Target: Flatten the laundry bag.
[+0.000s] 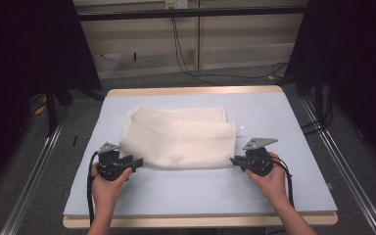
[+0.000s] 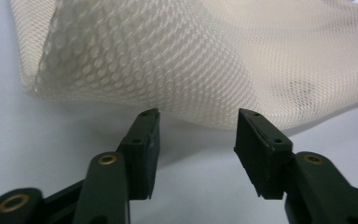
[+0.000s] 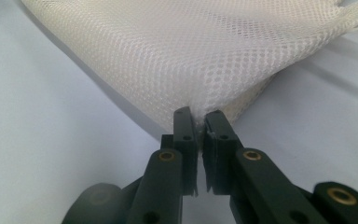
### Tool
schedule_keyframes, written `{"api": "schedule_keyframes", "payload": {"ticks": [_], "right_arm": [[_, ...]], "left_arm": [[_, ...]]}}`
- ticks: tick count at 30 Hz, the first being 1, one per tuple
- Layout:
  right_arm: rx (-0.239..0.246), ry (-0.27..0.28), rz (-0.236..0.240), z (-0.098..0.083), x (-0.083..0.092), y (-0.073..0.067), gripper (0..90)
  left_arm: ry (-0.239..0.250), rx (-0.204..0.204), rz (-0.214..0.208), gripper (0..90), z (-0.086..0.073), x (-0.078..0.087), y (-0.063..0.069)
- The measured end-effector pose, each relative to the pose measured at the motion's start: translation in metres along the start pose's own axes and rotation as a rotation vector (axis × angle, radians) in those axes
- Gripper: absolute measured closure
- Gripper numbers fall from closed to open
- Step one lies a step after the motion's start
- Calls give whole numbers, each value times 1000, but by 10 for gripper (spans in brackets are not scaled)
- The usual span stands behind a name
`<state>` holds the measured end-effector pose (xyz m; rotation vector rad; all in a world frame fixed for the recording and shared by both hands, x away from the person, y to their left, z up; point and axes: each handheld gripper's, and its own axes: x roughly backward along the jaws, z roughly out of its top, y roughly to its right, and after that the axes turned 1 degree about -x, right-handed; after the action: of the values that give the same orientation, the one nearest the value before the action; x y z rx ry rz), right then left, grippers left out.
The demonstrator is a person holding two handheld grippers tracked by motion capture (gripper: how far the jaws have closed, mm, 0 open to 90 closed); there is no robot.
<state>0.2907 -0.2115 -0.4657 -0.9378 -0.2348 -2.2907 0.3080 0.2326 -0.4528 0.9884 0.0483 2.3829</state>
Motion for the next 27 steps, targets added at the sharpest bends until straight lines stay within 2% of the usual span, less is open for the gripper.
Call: {"api": "schedule_keyframes", "payload": {"ticks": [1, 3, 5, 7, 9, 13, 16, 20, 24, 27], "right_arm": [[6, 1, -2, 0, 0, 1, 841], [-15, 5, -2, 1, -1, 1, 814], [-19, 9, -2, 0, -2, 1, 793], [-18, 11, -13, 0, -4, 1, 707], [-42, -2, -25, 0, -6, 0, 585], [-24, -6, -25, 0, -9, -2, 545], [-38, -4, -11, 1, -9, -3, 546], [-56, -22, 17, 1, -11, -4, 593], [-39, -25, 27, 2, -13, -2, 669], [-33, -29, 38, 2, -14, 1, 751]], "left_arm": [[-3, -5, 15, 465, 0, 1, 0], [-14, -12, 21, 390, 1, 3, -3], [-17, -10, 30, 379, 1, 6, -4], [-19, 2, 43, 348, 2, 10, -8], [-14, 10, 58, 325, 3, 15, -11], [18, 36, 97, 281, 4, 24, -17], [50, 47, 96, 265, 9, 28, -22], [35, 1, 102, 274, 13, 22, -27], [51, -23, 89, 341, 16, 15, -28], [40, -43, 80, 426, 16, 9, -27]]}}
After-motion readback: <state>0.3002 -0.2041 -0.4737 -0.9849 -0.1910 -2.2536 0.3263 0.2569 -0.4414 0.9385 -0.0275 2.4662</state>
